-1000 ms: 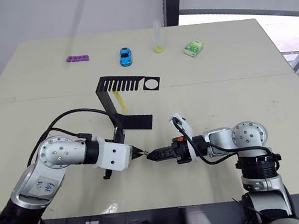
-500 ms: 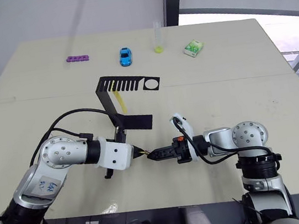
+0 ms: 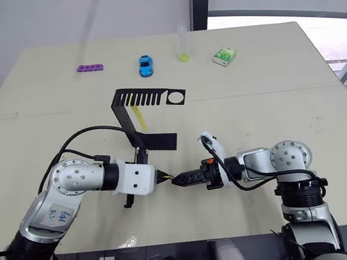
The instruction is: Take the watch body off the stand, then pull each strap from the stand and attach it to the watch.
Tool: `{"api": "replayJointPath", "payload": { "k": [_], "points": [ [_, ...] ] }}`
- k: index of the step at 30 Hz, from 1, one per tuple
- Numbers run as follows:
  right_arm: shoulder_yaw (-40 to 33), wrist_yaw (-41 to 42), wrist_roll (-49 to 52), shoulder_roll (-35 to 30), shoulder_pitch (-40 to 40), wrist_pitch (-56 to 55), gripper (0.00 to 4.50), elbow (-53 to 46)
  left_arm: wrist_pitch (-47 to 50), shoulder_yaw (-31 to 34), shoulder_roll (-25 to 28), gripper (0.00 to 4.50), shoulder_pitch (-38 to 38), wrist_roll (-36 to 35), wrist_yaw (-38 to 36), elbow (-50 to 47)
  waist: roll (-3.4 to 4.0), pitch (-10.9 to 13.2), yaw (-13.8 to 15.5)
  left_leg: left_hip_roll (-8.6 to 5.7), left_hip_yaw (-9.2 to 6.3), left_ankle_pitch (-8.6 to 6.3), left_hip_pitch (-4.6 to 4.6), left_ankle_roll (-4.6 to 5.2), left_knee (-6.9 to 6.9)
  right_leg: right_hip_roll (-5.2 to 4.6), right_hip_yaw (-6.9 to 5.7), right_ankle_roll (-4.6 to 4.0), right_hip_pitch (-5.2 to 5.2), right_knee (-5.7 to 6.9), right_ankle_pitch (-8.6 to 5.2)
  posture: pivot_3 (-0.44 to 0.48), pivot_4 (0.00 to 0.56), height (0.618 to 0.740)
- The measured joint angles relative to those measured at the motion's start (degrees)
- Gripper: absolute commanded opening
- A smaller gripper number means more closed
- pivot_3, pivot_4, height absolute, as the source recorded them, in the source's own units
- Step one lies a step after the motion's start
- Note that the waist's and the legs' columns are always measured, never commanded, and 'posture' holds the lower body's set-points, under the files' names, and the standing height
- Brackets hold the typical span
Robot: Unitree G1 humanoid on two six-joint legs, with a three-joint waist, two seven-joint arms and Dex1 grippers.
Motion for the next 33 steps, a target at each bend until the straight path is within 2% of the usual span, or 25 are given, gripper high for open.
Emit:
{"api": "replayJointPath", "payload": {
  "k": [29, 32, 33],
  "points": [
    [0.16, 0.00, 0.04, -0.18, 0.04, -0.15, 1.52, 0.00, 0.25, -0.64, -0.82, 0.00, -0.03, 1.94, 0.23, -0.11, 0.00, 0.00, 0.00, 0.00, 0.00, 0.00, 0.00, 0.00, 0.01, 0.00, 0.00, 0.00, 0.00, 0.02, 0.00, 0.000, 0.150, 0.740],
    [0.37, 0.05, 0.79, -0.21, 0.09, -0.16, 1.52, -0.19, 2.50, -0.19, -1.43, 0.97, 0.10, 0.85, 0.26, -0.89, 0.00, 0.00, 0.00, 0.00, 0.00, 0.00, 0.00, 0.00, 0.02, 0.00, 0.00, 0.00, 0.00, 0.04, 0.00, 0.000, 0.150, 0.740],
    [0.69, 0.10, 1.31, -0.22, 0.14, -0.04, 1.52, -0.32, 3.36, 0.66, -1.32, 1.49, 0.44, 0.49, 0.26, -1.65, 0.00, 0.00, -0.09, 0.01, 0.00, 0.00, 0.00, 0.00, 0.02, 0.01, 0.01, 0.00, -0.02, 0.04, 0.00, 0.000, 0.150, 0.740]
  ]
}}
